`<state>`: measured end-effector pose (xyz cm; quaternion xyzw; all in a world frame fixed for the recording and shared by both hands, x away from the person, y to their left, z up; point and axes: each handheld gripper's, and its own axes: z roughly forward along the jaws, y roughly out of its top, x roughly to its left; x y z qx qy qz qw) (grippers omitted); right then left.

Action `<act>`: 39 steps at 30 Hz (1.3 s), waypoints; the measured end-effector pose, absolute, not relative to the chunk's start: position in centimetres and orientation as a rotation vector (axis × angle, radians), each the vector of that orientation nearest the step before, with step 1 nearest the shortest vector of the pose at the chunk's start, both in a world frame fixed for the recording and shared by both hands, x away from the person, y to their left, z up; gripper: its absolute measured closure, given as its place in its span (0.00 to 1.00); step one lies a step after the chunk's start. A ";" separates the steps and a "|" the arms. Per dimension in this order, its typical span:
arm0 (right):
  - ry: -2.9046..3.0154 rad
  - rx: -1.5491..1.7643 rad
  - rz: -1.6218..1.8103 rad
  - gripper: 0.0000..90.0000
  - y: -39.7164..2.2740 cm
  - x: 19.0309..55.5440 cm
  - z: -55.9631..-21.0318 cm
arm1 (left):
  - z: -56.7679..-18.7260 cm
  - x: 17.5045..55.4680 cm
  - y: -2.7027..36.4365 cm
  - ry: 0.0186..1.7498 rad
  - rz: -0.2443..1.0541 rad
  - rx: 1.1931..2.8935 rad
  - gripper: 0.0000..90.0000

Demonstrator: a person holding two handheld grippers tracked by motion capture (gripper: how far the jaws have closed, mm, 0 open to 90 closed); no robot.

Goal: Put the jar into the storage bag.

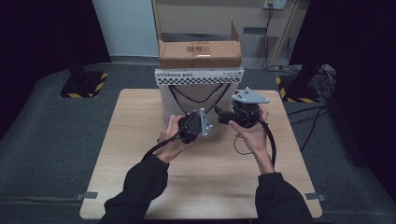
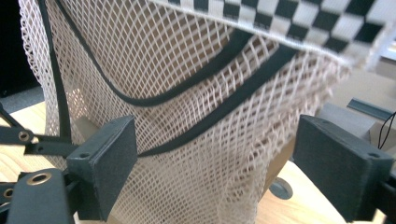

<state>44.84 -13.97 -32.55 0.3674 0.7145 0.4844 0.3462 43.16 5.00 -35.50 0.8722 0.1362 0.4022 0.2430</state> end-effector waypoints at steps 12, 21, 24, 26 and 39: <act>1.789 1.116 1.346 0.09 -15.6 44.6 -35.5 | -36.3 42.2 6.1 0.431 1.080 2.282 0.60; 1.760 1.184 1.356 0.06 -16.6 43.9 -36.8 | -36.5 42.1 8.2 0.581 0.909 2.130 0.43; 1.754 1.197 1.353 0.05 -16.7 43.6 -37.2 | -36.7 42.1 8.8 0.635 0.858 2.080 0.37; 1.758 1.204 1.347 0.04 -16.8 43.4 -37.4 | -36.7 42.1 9.1 0.660 0.845 2.056 0.34; 1.747 1.242 1.339 0.04 -17.8 42.0 -37.9 | -37.4 42.0 11.8 0.851 0.713 1.917 0.23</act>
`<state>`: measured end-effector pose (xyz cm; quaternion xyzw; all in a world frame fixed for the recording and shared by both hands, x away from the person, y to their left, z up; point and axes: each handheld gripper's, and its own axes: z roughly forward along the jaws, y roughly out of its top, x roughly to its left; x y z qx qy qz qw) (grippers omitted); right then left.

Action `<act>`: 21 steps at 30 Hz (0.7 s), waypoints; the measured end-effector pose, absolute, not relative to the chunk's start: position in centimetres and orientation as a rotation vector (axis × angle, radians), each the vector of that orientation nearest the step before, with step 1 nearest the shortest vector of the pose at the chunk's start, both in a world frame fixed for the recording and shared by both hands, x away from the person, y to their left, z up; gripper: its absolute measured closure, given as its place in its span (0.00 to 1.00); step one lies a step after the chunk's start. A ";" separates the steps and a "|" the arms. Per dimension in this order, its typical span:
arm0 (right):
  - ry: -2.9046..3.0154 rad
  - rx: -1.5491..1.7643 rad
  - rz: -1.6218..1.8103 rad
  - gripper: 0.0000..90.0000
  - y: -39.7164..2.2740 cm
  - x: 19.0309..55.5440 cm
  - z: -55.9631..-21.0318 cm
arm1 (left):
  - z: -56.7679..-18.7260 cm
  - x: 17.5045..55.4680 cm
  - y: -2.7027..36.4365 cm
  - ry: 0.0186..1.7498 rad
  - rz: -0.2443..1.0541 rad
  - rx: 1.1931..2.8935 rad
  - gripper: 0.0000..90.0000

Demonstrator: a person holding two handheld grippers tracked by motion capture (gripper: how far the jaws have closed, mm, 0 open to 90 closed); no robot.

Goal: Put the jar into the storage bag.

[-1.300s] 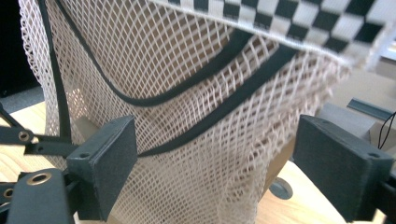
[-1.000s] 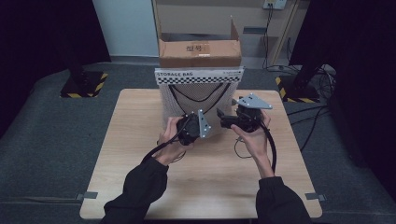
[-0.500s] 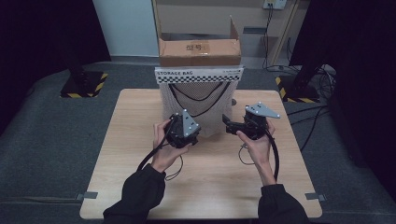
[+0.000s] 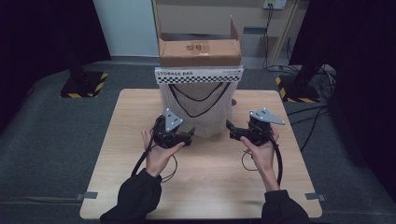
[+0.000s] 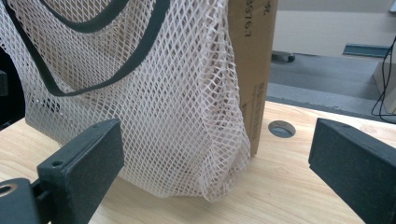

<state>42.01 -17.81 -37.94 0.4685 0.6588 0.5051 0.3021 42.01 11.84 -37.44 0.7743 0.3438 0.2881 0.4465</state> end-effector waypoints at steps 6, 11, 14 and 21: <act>1.749 1.276 1.308 0.03 -18.4 41.2 -38.8 | -38.5 41.6 13.4 0.901 0.662 1.886 0.20; 1.761 1.315 1.300 0.03 -18.8 40.3 -40.1 | -40.0 41.0 14.6 0.935 0.642 1.855 0.17; 1.762 1.332 1.298 0.03 -19.0 39.8 -40.9 | -40.7 40.8 15.3 0.947 0.622 1.844 0.17; 1.767 1.335 1.286 0.03 -19.0 38.9 -42.2 | -42.2 40.2 15.7 0.947 0.603 1.856 0.16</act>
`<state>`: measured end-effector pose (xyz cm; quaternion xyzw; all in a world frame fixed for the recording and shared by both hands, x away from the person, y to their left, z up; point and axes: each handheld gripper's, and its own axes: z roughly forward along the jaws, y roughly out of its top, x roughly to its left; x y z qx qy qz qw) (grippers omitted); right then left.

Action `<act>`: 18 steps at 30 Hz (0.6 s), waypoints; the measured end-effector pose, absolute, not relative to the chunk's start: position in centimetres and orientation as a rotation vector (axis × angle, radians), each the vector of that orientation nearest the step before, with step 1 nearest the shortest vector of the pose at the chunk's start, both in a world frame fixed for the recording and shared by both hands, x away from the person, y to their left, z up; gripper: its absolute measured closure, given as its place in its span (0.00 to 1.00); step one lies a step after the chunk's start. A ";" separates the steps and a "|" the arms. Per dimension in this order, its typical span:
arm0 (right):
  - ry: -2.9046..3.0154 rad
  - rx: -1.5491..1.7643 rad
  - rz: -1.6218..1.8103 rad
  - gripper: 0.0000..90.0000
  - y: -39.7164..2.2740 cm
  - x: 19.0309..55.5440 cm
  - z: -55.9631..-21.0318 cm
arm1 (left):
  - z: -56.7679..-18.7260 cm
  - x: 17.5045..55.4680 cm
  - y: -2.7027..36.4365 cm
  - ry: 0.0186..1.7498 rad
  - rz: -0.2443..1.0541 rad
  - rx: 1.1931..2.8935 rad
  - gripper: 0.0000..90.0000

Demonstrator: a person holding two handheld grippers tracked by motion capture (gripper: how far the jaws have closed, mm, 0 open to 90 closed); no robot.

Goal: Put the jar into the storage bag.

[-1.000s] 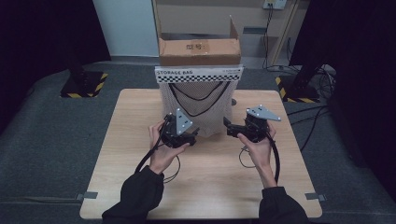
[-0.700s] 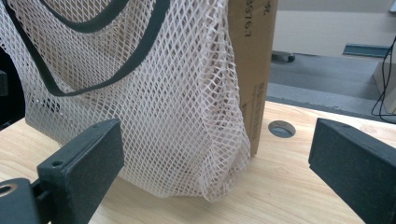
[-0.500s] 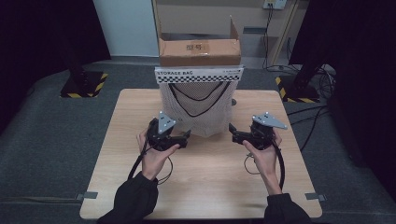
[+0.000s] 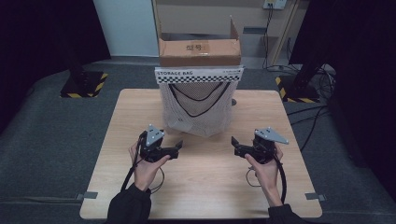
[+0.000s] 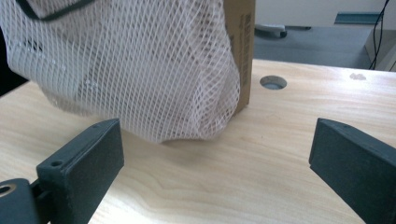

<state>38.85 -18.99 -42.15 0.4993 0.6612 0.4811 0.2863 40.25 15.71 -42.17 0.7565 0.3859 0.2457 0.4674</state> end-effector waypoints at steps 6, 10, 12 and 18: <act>1.780 1.344 1.268 0.03 -18.9 38.4 -43.0 | -42.8 39.2 15.7 0.942 0.600 1.848 0.16; 1.804 1.356 1.251 0.03 -18.7 38.2 -43.8 | -43.9 38.6 15.4 0.947 0.599 1.879 0.16; 1.813 1.360 1.249 0.03 -18.7 38.1 -44.2 | -44.4 38.5 15.2 0.953 0.595 1.893 0.16; 1.843 1.383 1.214 0.03 -18.4 37.9 -45.8 | -46.4 38.6 15.0 0.951 0.579 1.970 0.16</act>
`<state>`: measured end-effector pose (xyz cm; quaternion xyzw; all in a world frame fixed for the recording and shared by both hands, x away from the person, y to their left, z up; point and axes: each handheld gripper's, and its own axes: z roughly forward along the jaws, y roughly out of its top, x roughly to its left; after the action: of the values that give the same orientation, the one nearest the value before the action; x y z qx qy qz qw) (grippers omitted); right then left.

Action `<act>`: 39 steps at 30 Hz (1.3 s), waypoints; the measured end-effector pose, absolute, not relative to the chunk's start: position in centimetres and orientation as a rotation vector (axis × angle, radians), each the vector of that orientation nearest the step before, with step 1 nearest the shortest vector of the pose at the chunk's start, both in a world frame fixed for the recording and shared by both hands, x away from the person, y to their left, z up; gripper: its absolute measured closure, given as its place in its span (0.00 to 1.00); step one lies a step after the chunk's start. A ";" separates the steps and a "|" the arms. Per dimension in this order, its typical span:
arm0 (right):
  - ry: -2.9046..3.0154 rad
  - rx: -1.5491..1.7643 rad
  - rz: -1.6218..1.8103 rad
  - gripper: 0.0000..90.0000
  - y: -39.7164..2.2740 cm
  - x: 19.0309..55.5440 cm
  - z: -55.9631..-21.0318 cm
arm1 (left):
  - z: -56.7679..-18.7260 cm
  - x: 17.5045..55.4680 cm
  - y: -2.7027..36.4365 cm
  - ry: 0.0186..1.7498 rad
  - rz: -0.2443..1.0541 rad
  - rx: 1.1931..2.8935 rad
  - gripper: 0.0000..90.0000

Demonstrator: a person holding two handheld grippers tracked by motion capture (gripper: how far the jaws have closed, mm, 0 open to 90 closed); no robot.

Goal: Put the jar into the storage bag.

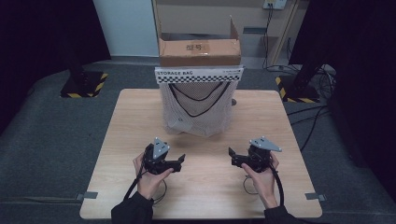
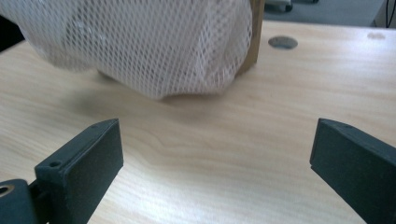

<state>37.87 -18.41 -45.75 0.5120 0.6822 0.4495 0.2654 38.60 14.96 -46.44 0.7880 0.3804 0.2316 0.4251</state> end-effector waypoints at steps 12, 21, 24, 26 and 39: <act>1.925 1.431 1.076 0.02 -18.2 37.8 -49.1 | -48.8 38.7 15.3 1.000 0.546 2.032 0.16; 1.919 1.451 1.048 0.02 -19.1 37.5 -49.6 | -49.4 38.5 16.8 1.058 0.563 2.021 0.16; 1.915 1.459 1.046 0.02 -19.5 37.4 -49.7 | -49.6 38.6 17.4 1.078 0.570 2.024 0.16; 1.913 1.462 1.042 0.02 -19.9 37.3 -49.8 | -49.6 38.5 17.9 1.091 0.575 2.015 0.16; 1.887 1.489 1.030 0.04 -23.0 36.6 -50.5 | -50.1 38.6 20.4 1.158 0.612 1.982 0.16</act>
<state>36.60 -22.99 -50.46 0.5498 0.6967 0.3802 0.2603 38.58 20.38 -50.15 0.7739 0.4520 0.2388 0.3737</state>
